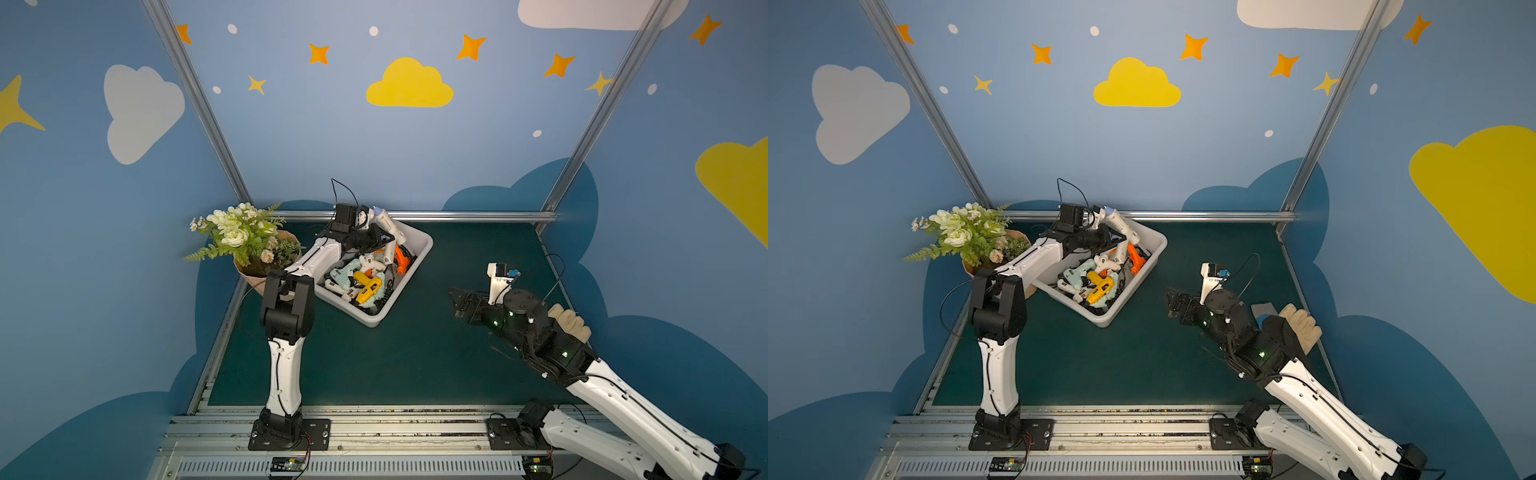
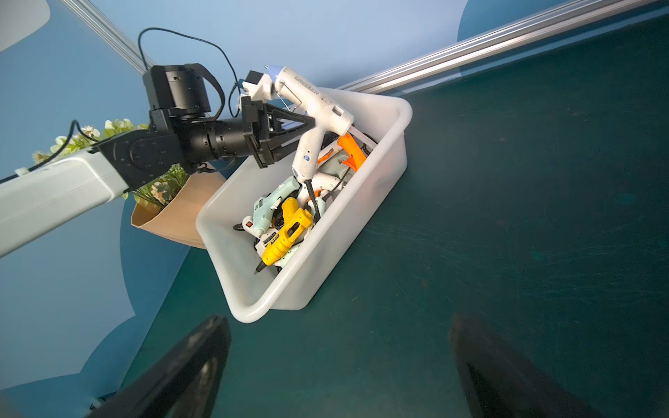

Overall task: Put the hot melt glue gun into the storage box
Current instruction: Place the hot melt adhesive gun in the storage box.

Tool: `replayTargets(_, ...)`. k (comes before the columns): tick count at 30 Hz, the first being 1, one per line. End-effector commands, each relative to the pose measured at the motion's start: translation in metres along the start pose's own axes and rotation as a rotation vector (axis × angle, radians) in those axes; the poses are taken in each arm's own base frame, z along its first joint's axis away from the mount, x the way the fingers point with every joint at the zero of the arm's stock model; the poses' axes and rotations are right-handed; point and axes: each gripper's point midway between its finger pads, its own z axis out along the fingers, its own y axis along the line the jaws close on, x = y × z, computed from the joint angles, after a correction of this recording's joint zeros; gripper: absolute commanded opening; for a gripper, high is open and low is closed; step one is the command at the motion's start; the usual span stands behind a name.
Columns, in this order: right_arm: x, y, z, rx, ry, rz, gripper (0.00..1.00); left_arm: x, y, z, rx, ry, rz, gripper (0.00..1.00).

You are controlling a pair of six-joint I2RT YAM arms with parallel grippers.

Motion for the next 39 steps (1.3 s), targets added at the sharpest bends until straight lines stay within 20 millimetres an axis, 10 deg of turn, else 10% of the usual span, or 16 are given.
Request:
replayTargets(1, 0.004, -0.004, 0.000, 0.013, 0.009, 0.003, 0.98, -0.005, -0.009, 0.001, 0.032, 0.026, 0.040, 0.03)
replayTargets(7, 0.006, -0.004, 0.003, 0.012, 0.018, 0.004, 0.98, -0.006, 0.009, 0.017, 0.015, 0.061, -0.001, 0.05)
replayTargets(19, 0.006, -0.003, 0.004, 0.011, 0.019, 0.002, 0.98, -0.013, 0.047, 0.018, -0.110, 0.047, -0.075, 0.43)
replayTargets(39, 0.003, 0.000, 0.004, 0.006, 0.014, 0.001, 0.98, -0.033, 0.024, -0.056, -0.303, -0.167, 0.014, 0.55)
